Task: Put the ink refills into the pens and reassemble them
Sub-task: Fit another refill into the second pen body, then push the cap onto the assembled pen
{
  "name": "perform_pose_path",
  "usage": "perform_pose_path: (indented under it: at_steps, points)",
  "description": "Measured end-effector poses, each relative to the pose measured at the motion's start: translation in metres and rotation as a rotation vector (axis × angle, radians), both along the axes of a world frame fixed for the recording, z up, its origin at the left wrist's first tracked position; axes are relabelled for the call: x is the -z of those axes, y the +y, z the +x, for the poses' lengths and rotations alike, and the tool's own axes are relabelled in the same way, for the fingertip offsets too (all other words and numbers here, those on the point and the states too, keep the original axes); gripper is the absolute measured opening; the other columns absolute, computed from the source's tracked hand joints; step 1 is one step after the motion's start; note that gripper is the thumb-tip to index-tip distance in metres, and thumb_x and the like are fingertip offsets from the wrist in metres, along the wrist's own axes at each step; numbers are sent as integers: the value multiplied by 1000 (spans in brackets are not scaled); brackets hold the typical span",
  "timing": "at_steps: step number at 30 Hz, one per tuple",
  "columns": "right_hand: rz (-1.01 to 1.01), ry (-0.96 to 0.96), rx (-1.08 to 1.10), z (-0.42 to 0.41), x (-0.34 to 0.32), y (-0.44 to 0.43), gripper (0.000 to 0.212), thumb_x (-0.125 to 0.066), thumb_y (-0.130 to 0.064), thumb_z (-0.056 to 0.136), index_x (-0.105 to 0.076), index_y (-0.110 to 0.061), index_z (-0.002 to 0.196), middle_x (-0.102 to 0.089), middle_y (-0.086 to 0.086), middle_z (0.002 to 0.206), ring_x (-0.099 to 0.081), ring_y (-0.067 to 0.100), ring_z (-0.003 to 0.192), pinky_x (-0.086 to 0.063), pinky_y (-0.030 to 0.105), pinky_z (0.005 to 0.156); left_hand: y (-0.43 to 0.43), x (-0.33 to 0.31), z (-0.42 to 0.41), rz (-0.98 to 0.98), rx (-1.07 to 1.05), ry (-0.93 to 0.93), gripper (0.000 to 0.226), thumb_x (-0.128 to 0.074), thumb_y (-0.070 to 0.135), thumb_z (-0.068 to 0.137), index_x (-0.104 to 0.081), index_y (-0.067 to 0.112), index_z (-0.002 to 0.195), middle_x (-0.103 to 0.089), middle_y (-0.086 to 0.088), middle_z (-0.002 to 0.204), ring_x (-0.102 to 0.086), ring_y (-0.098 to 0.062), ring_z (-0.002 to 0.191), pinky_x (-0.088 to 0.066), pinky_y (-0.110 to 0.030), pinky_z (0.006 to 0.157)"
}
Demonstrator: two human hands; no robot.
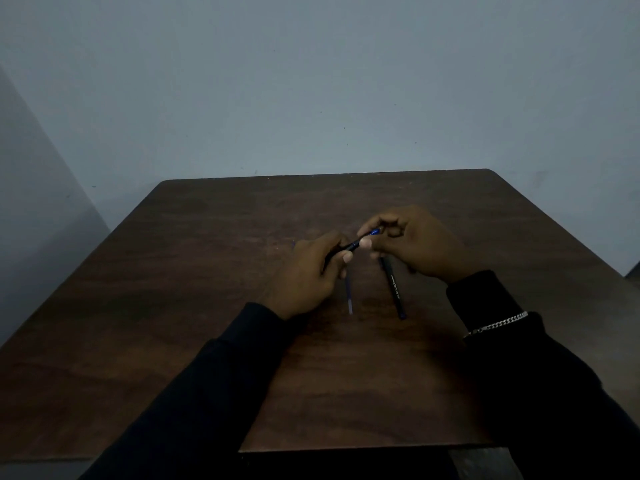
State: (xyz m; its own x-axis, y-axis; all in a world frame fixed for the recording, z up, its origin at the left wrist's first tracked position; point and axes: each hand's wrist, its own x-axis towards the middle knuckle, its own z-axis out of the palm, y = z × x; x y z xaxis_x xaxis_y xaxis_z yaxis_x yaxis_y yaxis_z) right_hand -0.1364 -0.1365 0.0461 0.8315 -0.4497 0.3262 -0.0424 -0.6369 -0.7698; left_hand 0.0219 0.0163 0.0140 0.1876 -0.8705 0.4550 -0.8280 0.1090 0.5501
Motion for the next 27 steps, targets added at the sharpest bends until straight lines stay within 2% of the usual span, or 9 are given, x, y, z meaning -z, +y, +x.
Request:
perform_pose_path:
  at_steps: [5,10,14,16,18,20,22,25,27]
  points:
    - [-212,49,74,3,1,3,5,-73,-15,94,-74,-10,92,-71,-3,66,-72,11,60,-50,16,55,0,0,-1,13,-5,21,11,-59,13,107,-65,8,98,-70,7,75,-61,2,69,-39,-7,63]
    - [-332,49,106,2,0,4,10,-71,-19,96,-72,-12,88,-67,-3,64,-67,8,61,-38,8,54,0,-1,-4,-17,-15,1,11,-60,12,106,-66,9,97,-69,9,73,-61,5,67,-40,-7,63]
    - [-182,-28,95,-2,-2,-1,19,-66,-31,99,-77,-16,97,-70,-5,69,-65,-1,57,-46,9,54,-1,2,-3,3,-35,60,14,-59,17,108,-65,12,97,-67,10,74,-64,-1,72,-41,-9,62]
    - [-24,-84,183,-8,-3,-12,29,-56,-40,103,-76,-19,104,-72,-2,78,-68,7,66,-54,22,59,-2,3,0,-20,-58,72,17,-58,18,108,-65,10,96,-69,7,74,-64,-8,73,-42,-15,61]
    - [55,-96,285,-16,-3,-25,33,-51,-43,105,-75,-20,102,-71,-1,80,-68,11,67,-55,29,61,-2,6,3,-47,-70,87,19,-58,18,108,-65,8,94,-70,3,73,-63,-11,70,-43,-22,63]
    - [-22,-26,414,-22,0,-34,32,-55,-40,104,-74,-18,91,-70,-1,74,-65,4,59,-53,30,61,-2,8,5,-55,-69,114,20,-57,21,109,-64,9,94,-71,3,73,-62,-13,67,-42,-19,60]
    - [-167,128,503,-24,2,-39,34,-61,-37,101,-73,-10,84,-68,1,68,-64,4,57,-53,30,61,-3,10,6,-51,-72,150,22,-56,25,110,-63,11,94,-71,3,74,-62,-15,65,-45,-23,61]
    - [-207,344,526,-23,5,-42,30,-71,-35,94,-75,-6,87,-68,1,72,-68,20,71,-56,34,72,-4,10,5,-51,-78,197,21,-55,28,110,-61,14,96,-71,5,76,-64,-14,65,-54,-40,64]
    - [-197,423,539,-20,7,-44,27,-77,-35,89,-75,-8,88,-67,0,74,-67,21,76,-50,31,71,-3,9,5,-52,-70,208,21,-54,28,110,-61,14,96,-72,4,77,-66,-16,66,-56,-46,64]
